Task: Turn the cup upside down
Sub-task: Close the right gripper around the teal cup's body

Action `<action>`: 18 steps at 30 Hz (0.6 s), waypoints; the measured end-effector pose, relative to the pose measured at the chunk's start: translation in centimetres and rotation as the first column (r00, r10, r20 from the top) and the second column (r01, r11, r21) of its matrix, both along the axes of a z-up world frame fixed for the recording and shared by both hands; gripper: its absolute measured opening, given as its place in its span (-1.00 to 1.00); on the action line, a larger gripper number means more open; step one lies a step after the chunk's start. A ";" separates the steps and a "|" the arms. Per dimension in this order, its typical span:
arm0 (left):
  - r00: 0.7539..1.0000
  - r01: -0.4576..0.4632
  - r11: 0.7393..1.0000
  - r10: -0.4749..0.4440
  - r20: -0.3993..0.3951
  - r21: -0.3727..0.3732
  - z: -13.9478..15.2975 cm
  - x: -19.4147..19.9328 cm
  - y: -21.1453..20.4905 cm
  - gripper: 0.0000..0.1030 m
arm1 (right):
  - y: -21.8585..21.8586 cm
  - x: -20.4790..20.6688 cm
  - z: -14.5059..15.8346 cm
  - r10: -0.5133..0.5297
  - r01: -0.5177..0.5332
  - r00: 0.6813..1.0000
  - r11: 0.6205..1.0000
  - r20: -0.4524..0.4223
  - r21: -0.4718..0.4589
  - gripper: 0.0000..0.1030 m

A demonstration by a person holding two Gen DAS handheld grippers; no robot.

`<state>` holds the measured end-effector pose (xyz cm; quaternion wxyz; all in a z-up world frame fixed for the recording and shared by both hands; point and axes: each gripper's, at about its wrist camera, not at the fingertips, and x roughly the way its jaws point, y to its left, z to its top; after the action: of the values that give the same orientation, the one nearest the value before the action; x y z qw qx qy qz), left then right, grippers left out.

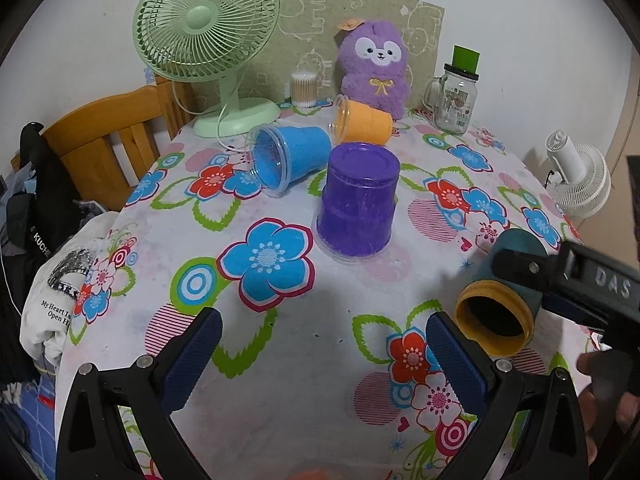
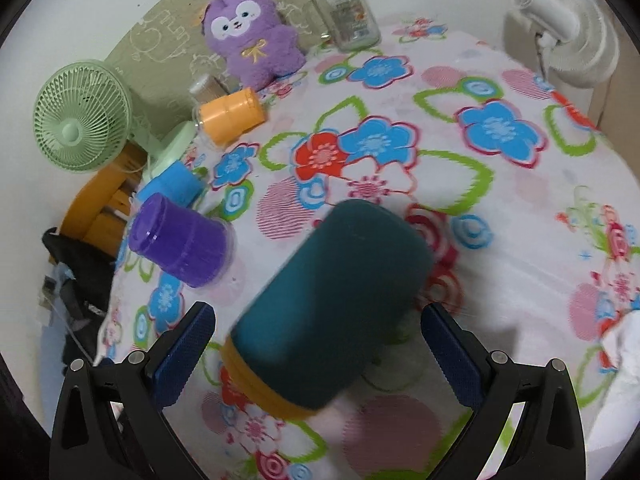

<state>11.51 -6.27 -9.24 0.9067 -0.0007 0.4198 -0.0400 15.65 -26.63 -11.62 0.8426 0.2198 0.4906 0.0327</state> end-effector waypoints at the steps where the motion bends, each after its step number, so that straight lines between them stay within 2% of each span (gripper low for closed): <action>1: 1.000 0.001 1.000 -0.001 -0.001 0.001 0.0 0.0 0.0 1.00 | 0.1 0.4 -0.1 0.004 -0.004 1.000 1.000 0.005 0.000 1.00; 3: 1.000 0.001 1.000 -0.001 -0.001 0.003 0.0 0.0 0.0 1.00 | 0.0 0.9 -0.3 0.004 -0.005 1.000 1.000 0.013 0.008 0.96; 6: 1.000 -0.002 1.000 0.002 -0.002 0.003 0.0 0.0 0.0 1.00 | 0.0 1.6 -1.0 0.024 -0.024 1.000 1.000 -0.003 0.014 0.58; 8: 1.000 -0.006 1.000 0.006 0.000 -0.002 0.0 0.0 0.1 1.00 | 0.0 1.7 -1.4 0.037 -0.036 0.999 0.998 -0.002 0.044 0.49; 10: 1.000 -0.006 1.000 0.006 -0.002 -0.007 0.0 0.0 0.2 0.99 | 0.4 1.5 -1.1 0.049 -0.049 0.999 0.999 0.005 0.022 0.47; 18: 1.000 0.016 1.000 -0.016 -0.001 -0.007 0.8 -0.3 0.0 1.00 | 1.0 0.4 0.2 0.085 -0.086 0.996 0.996 0.034 0.036 0.41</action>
<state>11.18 -6.23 -8.46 0.9062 -0.0007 0.4199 -0.0488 16.04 -25.61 -11.42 0.8439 0.2138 0.4852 0.0814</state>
